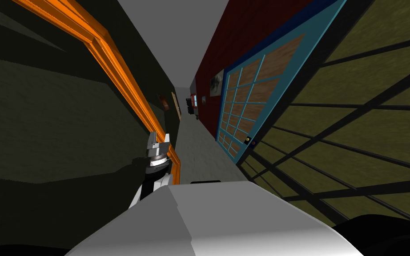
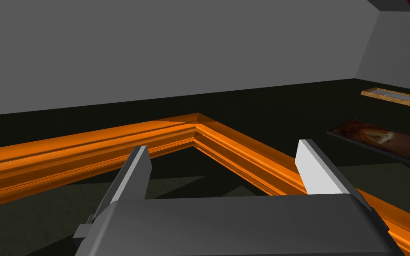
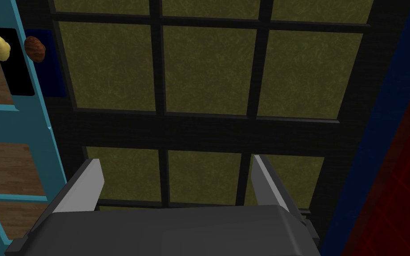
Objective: Push the door open
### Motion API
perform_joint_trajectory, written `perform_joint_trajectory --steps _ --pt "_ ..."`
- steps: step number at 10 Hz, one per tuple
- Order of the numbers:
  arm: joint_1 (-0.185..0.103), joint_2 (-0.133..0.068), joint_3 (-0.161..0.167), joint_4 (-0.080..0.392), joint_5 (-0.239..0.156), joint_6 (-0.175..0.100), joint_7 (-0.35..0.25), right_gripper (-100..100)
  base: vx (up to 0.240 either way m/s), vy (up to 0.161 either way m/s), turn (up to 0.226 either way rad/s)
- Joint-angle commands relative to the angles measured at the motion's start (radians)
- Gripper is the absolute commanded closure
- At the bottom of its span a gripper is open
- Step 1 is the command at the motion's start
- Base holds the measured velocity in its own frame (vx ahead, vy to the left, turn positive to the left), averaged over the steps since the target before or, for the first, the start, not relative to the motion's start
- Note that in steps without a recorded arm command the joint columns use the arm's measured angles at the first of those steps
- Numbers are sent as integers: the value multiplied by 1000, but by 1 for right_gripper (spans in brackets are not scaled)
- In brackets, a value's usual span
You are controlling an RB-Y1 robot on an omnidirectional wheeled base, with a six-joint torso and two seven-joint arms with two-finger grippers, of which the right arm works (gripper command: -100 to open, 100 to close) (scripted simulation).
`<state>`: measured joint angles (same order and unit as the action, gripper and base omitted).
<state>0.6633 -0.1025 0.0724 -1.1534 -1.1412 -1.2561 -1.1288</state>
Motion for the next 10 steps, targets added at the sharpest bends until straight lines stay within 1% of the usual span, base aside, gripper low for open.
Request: perform_joint_trajectory --steps 1,2,3,7,10 --pt "0 0 0 0 0 0 0 -100 5 5 16" --pt "0 0 0 0 0 0 0 -100 12 13 41" --pt "-2 -1 -3 2 1 0 0 -100 -95 -10 157" --pt "-5 -2 -8 7 4 1 0 -100 -166 -34 129" --pt "-7 -4 -12 11 6 1 1 -100 -194 -10 137"
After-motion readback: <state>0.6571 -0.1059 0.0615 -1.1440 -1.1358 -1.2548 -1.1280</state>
